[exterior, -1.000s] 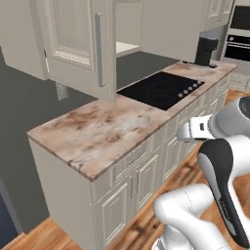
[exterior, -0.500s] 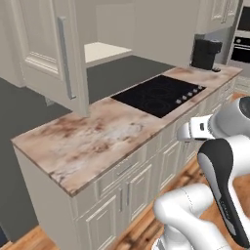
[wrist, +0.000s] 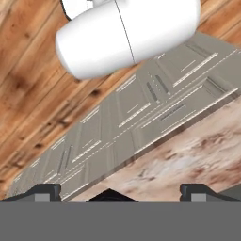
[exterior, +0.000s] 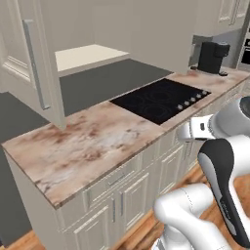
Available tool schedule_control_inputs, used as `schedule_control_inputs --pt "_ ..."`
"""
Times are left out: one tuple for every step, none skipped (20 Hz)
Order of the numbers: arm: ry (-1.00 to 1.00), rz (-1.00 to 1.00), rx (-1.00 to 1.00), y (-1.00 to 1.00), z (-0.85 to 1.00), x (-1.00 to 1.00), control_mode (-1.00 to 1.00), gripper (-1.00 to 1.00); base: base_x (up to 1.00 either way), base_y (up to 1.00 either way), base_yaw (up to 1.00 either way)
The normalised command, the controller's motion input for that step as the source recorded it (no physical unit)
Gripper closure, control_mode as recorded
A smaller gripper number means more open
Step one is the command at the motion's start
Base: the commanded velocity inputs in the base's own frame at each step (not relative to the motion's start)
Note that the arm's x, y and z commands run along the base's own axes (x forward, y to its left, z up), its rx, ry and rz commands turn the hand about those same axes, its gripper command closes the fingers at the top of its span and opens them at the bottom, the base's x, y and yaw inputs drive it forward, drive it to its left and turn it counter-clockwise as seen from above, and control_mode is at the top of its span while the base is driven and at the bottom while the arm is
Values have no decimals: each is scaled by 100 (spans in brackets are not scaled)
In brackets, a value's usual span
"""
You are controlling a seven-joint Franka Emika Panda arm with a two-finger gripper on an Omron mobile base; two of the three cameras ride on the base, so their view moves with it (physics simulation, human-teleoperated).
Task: Pick the avocado and bread from the counter and place them on the plate. Then pick the jam from the cabinet and place it next to the plate. Lastly close the cabinet door.
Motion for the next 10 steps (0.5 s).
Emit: schedule_control_inputs --pt "0 0 0 0 0 0 100 -100 59 -11 18" --pt "0 0 0 0 0 0 100 -100 56 -11 18" --pt "0 0 0 0 0 0 100 -100 54 -11 19" --pt "0 0 0 0 0 0 100 -100 53 -15 19" --pt "0 0 0 0 0 0 100 -100 51 -14 19" --pt "0 0 0 0 0 0 100 -100 52 -12 19" --pt "0 0 0 0 0 0 100 -100 50 -9 19" --pt "0 0 0 0 0 0 100 -100 51 -7 19" --pt "0 0 0 0 0 0 100 -100 51 -9 20" --pt "0 0 0 0 0 0 100 -100 49 -11 20"
